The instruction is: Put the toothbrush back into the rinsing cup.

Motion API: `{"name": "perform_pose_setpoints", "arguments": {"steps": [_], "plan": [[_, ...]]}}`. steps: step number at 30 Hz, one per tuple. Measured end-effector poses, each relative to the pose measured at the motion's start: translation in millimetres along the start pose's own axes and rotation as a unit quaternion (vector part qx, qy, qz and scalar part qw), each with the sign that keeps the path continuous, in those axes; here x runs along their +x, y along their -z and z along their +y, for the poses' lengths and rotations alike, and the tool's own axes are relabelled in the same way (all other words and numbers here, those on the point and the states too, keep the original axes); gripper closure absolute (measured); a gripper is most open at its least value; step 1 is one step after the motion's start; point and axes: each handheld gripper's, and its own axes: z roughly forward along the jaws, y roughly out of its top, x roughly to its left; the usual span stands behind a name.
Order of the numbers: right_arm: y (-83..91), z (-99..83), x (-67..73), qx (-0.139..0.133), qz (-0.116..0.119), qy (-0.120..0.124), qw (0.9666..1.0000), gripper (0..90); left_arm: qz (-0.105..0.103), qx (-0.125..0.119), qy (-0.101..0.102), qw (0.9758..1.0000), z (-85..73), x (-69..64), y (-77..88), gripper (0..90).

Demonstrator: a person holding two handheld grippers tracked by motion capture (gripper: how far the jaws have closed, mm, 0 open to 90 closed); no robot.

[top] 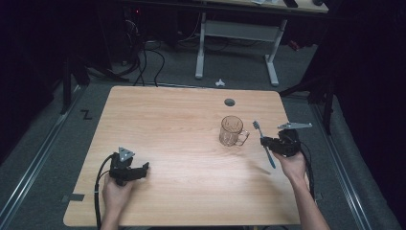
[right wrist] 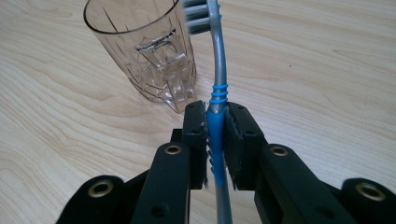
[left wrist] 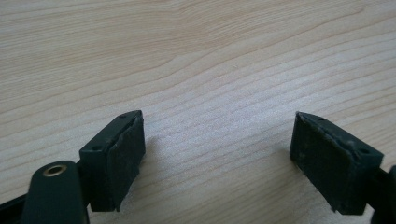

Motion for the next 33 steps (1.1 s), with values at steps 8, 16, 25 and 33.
{"name": "perform_pose_setpoints", "arguments": {"steps": [8, 16, 25, 33], "plan": [[3.8, 6.5, 4.9, -0.012, 0.003, 0.010, 0.9999, 79.2, 0.000, 0.000, 0.000, 1.0000, 0.0, 0.0, 0.0, 18.6], [5.7, 8.9, 4.8, -0.034, 0.009, 0.010, 0.9993, 79.4, 0.000, 0.000, 0.000, 1.0000, 0.0, 0.0, 0.0, 18.6], [7.8, 20.2, 11.9, -0.041, 0.015, 0.022, 0.9988, 79.6, 0.000, 0.000, 0.000, 1.0000, 0.0, -0.1, 0.0, 18.6], [9.6, 32.5, 19.6, -0.050, 0.024, 0.037, 0.9977, 79.6, 0.000, 0.000, 0.000, 1.0000, 0.0, -0.1, 0.0, 18.6]]}}
